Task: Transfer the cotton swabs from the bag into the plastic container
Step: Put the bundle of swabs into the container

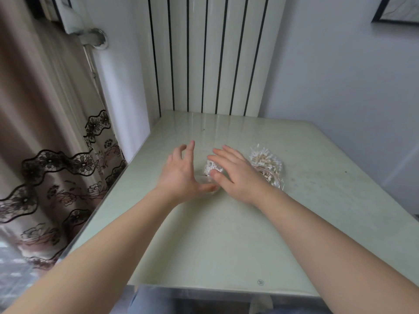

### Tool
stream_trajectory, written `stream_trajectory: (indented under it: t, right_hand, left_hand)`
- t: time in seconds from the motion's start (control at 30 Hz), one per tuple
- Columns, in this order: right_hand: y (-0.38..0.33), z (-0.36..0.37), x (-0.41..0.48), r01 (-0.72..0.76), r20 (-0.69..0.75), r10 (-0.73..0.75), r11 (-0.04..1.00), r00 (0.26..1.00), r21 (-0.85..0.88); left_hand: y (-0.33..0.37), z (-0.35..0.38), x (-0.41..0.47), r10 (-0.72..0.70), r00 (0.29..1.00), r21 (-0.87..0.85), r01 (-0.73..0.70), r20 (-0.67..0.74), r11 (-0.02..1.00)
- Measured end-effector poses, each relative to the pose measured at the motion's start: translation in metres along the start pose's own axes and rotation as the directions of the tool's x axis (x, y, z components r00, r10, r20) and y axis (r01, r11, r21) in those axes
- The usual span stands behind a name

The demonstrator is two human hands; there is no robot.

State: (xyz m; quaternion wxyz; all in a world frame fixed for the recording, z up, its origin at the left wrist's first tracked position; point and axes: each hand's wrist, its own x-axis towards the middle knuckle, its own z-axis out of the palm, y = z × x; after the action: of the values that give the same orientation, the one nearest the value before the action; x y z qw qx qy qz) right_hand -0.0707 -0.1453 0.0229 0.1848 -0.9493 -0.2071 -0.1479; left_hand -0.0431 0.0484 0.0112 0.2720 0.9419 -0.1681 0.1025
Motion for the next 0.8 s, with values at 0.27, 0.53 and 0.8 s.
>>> stream_trajectory:
  t: [0.27, 0.53, 0.8]
  right_hand:
    - [-0.006, 0.009, 0.032, 0.083, 0.243, -0.041, 0.983, 0.969, -0.164]
    - [0.008, 0.016, 0.030, -0.001, 0.137, 0.026, 0.985, 0.990, -0.172]
    - [0.011, 0.008, 0.026, -0.044, 0.154, 0.064, 0.991, 0.986, -0.129]
  left_hand:
    - [-0.008, 0.004, 0.000, -0.013, 0.998, -0.185, 0.025, 0.065, 0.982]
    - [-0.027, 0.010, 0.008, -0.024, 1.000, -0.195, 0.028, 0.020, 0.980]
    - [-0.037, 0.020, 0.001, -0.066, 0.998, -0.165, 0.066, 0.004, 0.984]
